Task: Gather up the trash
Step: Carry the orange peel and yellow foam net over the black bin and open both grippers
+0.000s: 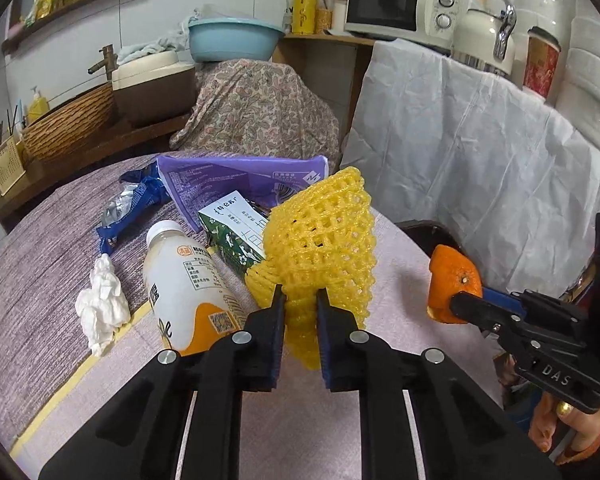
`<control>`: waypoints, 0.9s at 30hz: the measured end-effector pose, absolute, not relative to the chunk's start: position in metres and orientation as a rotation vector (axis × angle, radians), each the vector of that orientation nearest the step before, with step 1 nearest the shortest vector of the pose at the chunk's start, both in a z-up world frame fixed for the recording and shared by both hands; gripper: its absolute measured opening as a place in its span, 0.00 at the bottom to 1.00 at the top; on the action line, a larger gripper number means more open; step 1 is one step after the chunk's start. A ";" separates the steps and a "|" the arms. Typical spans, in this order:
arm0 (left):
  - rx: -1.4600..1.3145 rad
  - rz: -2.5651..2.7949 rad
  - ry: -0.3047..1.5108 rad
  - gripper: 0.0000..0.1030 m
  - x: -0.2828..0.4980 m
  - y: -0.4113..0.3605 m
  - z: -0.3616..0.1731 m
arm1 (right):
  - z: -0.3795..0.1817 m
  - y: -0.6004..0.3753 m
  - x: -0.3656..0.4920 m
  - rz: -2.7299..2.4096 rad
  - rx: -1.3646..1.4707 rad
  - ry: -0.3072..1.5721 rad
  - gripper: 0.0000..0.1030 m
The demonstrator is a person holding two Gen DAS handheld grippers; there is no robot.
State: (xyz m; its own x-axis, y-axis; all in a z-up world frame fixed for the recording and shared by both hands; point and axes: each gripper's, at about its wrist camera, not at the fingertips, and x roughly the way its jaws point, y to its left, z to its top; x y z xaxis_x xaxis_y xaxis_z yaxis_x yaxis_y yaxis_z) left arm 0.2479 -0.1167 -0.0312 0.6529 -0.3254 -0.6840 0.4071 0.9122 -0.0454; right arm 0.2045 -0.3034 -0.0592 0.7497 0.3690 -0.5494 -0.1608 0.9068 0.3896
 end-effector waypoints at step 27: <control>0.126 -0.751 0.836 0.15 0.219 -0.278 -0.055 | -0.115 -0.439 0.156 -0.045 0.439 0.659 0.22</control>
